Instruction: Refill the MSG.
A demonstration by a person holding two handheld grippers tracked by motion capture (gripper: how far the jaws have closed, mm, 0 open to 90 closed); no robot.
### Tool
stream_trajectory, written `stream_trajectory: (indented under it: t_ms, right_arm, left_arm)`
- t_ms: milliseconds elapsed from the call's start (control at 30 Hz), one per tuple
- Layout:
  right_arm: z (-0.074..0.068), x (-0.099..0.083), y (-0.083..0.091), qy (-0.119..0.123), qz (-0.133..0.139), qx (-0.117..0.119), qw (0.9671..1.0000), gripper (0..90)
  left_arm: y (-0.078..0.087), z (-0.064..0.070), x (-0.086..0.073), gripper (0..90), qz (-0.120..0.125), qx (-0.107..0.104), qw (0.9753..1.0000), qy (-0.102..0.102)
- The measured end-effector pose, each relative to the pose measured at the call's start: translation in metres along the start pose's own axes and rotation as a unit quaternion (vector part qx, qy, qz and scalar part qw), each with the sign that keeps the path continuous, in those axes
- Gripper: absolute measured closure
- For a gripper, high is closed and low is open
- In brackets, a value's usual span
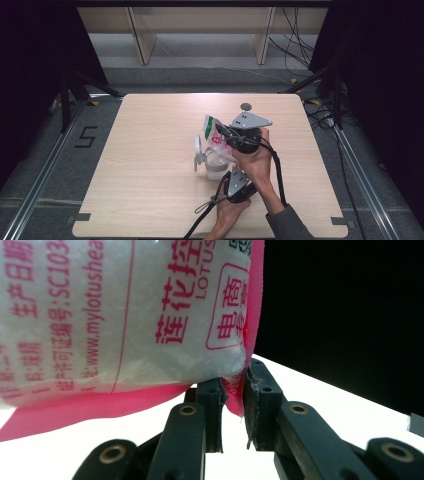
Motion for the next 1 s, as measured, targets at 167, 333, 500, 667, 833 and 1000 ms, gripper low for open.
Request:
stream_trajectory:
  t_ms: [167,333,500,667,833,1000]
  right_arm:
    - [-0.0014,0.0,0.0001,-0.004,-0.001,0.006,1.0,90.0]
    - [-0.0027,-0.0004,-0.0008,-0.003,-0.003,0.01,0.9999,90.0]
    - [-0.0046,0.001,-0.0006,0.002,-0.004,0.006,1.0,90.0]
    - [-0.0051,-0.0001,-0.0016,0.003,-0.007,0.009,0.9999,90.0]
    - [-0.0058,0.0003,-0.0016,0.002,-0.006,0.014,0.9999,90.0]
    - [-0.0069,0.0002,-0.0013,0.006,-0.01,0.011,0.9999,90.0]
  left_arm:
    - [0.0002,-0.0001,0.0006,78.5,0.001,0.001,1.0,0.002]
    - [0.0003,-0.0005,0.0003,78.3,0.001,0.001,1.0,0.002]
    - [-0.0024,0.006,0.0066,78.3,0.03,-0.008,0.9987,0.04]
    - [0.0002,0.0003,0.0017,78.3,0.008,-0.003,0.9999,0.004]
    - [0.001,-0.0008,0.0006,78.4,0.002,-0.004,1.0,-0.007]
    - [-0.0024,0.0074,0.0083,78.4,0.036,-0.009,0.9982,0.048]
Point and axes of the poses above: each handheld gripper's, and its own axes: y roughly backward along the jaws, x roughly out of its top, z roughly to its right, the point moved 9 cm from there along -y, roughly forward along the jaws, and after that the axes turned 9 degrees about x, right-handed, at the moved point
